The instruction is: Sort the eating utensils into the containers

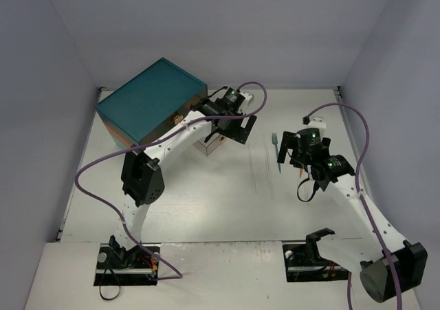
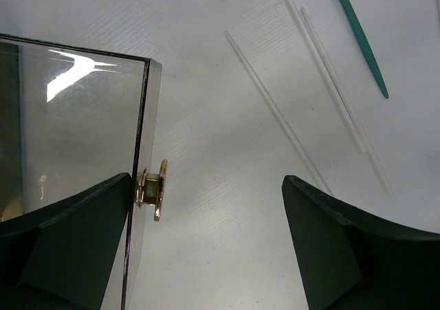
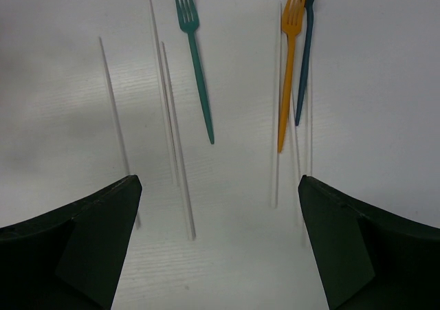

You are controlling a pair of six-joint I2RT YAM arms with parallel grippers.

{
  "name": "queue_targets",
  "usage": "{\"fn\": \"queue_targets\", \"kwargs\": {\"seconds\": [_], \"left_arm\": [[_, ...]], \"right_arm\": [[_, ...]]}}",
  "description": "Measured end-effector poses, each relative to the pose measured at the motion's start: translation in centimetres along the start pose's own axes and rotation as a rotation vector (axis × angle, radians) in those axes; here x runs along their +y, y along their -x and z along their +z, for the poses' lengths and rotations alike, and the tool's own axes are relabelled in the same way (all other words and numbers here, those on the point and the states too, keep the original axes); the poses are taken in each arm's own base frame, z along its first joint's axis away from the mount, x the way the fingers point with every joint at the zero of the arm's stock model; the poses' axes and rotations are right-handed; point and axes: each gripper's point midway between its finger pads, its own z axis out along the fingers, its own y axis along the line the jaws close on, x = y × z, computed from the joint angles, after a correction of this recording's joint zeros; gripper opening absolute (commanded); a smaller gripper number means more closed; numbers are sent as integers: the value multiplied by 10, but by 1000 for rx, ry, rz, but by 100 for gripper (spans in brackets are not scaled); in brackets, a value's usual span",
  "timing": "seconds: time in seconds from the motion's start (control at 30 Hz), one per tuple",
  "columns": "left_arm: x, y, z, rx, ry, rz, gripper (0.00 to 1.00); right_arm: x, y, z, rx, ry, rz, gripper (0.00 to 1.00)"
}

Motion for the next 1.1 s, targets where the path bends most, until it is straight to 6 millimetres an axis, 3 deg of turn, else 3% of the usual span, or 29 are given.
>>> {"fn": "queue_targets", "kwargs": {"seconds": [0.23, 0.33, 0.4, 0.57, 0.7, 0.8, 0.97, 1.1], "left_arm": [[5, 20, -36, -68, 22, -5, 88], [14, 35, -68, -139, 41, -20, 87], [25, 46, -93, -194, 61, -40, 88], [77, 58, -169, -339, 166, -121, 88], [121, 45, -230, -432, 287, -184, 88], [146, 22, -265, -474, 369, -223, 88], [176, -27, -302, -487, 493, -266, 88], [184, -57, -319, -485, 560, -267, 88]], "right_arm": [[6, -9, 33, 120, -53, -31, 87], [12, -2, 52, 149, -72, -34, 80], [14, -1, 65, 173, -86, -39, 69], [15, -8, 101, 247, -102, -37, 52], [13, -16, 123, 291, -111, -49, 50], [14, -18, 137, 313, -110, -63, 49], [16, -28, 166, 352, -106, -95, 48], [15, -46, 181, 402, -104, -112, 44]]}}
